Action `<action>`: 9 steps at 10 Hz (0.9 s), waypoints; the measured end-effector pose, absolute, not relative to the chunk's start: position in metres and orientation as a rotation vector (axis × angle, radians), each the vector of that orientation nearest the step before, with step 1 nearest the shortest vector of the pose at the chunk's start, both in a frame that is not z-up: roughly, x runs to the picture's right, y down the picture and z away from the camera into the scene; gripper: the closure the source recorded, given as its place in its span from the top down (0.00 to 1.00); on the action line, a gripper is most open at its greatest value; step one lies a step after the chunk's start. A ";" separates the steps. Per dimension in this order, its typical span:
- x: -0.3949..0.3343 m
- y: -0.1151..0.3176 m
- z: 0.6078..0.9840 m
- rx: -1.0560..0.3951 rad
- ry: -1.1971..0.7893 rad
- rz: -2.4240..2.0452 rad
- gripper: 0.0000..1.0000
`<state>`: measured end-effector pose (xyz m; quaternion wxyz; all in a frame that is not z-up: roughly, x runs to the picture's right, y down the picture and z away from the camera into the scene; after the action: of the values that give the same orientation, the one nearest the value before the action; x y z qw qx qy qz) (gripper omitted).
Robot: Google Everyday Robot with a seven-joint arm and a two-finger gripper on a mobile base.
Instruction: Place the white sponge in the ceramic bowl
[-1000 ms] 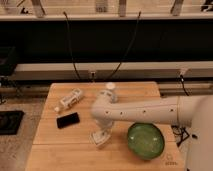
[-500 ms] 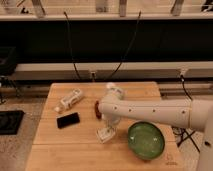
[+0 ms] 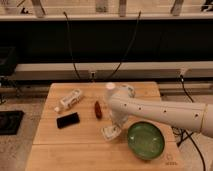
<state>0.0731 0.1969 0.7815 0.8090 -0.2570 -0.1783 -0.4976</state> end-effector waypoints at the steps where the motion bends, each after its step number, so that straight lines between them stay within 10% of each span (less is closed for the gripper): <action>1: 0.082 0.194 0.780 -0.545 -0.384 -1.053 0.01; 9: 0.163 0.195 0.766 -0.535 -0.406 -0.946 0.01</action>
<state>0.1627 0.1947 0.7661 0.8365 -0.2527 -0.1919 -0.4468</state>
